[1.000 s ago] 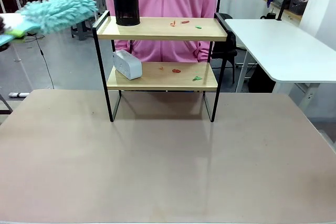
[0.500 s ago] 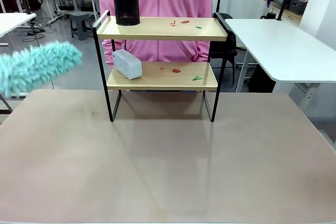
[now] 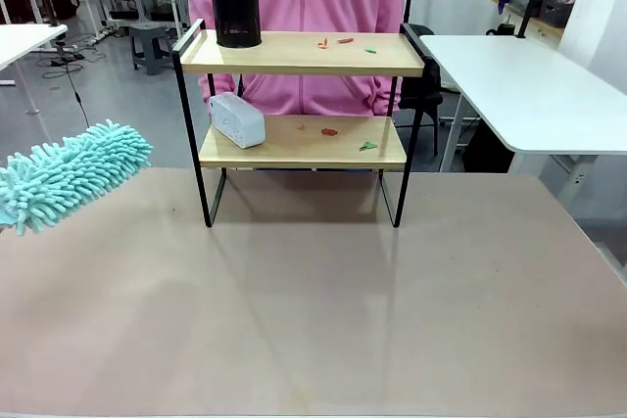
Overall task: Clean the shelf.
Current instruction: Pick up the Duster from the human, then clean the specific tier of the Shelf with the Duster once objects are removed.
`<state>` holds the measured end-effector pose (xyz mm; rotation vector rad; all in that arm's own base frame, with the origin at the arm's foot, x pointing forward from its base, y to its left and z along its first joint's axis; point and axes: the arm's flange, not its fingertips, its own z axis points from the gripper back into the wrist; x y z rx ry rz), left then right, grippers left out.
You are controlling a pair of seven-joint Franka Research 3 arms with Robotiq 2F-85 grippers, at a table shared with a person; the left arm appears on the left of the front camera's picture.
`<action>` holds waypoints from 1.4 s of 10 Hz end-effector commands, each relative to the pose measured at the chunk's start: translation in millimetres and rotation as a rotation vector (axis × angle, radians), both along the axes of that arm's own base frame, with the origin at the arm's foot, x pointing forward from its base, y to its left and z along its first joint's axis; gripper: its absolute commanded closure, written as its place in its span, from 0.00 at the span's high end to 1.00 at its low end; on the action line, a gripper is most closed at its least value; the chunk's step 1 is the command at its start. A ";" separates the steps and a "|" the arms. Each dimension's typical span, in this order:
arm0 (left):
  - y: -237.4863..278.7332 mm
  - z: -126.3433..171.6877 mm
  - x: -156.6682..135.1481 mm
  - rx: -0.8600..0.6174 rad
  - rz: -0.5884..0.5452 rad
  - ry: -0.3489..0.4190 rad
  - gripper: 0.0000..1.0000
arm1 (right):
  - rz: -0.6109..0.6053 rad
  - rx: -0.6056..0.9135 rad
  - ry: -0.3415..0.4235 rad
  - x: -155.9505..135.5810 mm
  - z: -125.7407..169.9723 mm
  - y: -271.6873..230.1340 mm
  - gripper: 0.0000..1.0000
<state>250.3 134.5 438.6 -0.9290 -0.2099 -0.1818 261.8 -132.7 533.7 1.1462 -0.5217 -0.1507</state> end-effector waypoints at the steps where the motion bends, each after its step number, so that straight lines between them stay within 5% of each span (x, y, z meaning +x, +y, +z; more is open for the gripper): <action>1: 0.2 -0.9 -0.9 -0.041 -0.007 0.021 0.00 | 0.006 0.008 -0.034 2.5 1.4 1.4 1.00; 13: 0.2 -0.9 -0.9 -0.041 -0.007 0.021 0.00 | 0.006 0.008 -0.034 2.5 1.4 1.4 1.00; 14: -1.4 -3.7 0.7 -0.024 -0.010 0.015 0.12 | 0.006 0.008 -0.034 2.5 1.4 1.4 1.00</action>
